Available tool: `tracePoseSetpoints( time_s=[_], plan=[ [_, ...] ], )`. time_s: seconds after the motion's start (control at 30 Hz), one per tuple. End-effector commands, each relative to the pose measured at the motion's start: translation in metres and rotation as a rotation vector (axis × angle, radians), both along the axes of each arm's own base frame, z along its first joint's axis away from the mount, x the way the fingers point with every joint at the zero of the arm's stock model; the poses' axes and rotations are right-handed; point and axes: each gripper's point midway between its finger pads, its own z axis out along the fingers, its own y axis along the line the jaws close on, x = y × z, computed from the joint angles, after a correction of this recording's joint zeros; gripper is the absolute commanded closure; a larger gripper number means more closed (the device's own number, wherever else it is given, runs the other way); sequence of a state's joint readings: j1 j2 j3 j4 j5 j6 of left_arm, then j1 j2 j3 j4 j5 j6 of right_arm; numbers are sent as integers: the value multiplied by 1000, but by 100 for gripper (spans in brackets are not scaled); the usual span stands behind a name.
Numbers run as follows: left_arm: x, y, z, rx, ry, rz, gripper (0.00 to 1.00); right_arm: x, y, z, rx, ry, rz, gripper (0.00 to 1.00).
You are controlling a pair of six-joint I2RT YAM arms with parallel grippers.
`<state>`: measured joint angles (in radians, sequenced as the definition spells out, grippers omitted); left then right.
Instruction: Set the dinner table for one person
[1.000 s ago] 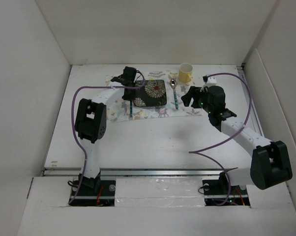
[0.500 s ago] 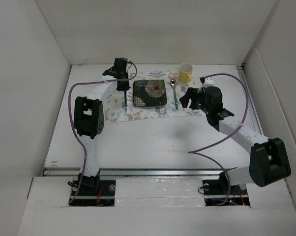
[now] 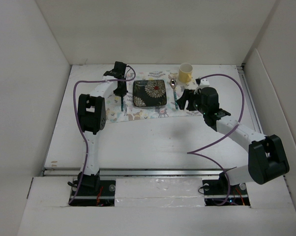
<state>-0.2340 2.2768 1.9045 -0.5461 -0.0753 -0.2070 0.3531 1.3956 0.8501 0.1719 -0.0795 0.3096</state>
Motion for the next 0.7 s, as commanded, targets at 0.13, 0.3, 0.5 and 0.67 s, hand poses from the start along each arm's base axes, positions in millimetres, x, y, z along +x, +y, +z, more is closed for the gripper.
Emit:
tracePoseSetpoints(
  time_s=[0.13, 0.3, 0.5, 0.67],
  plan=[
    [11, 9, 5, 44, -20, 26, 94, 11, 6, 23, -11, -73, -5, 24],
    [9, 5, 13, 5, -35, 45, 68, 12, 5, 23, -11, -74, -14, 25],
    [11, 2, 41, -30, -80, 83, 62, 14, 4, 21, -15, -70, -20, 24],
    [6, -1, 134, -132, -290, 105, 45, 10, 2, 24, -11, -83, -25, 50]
  ],
)
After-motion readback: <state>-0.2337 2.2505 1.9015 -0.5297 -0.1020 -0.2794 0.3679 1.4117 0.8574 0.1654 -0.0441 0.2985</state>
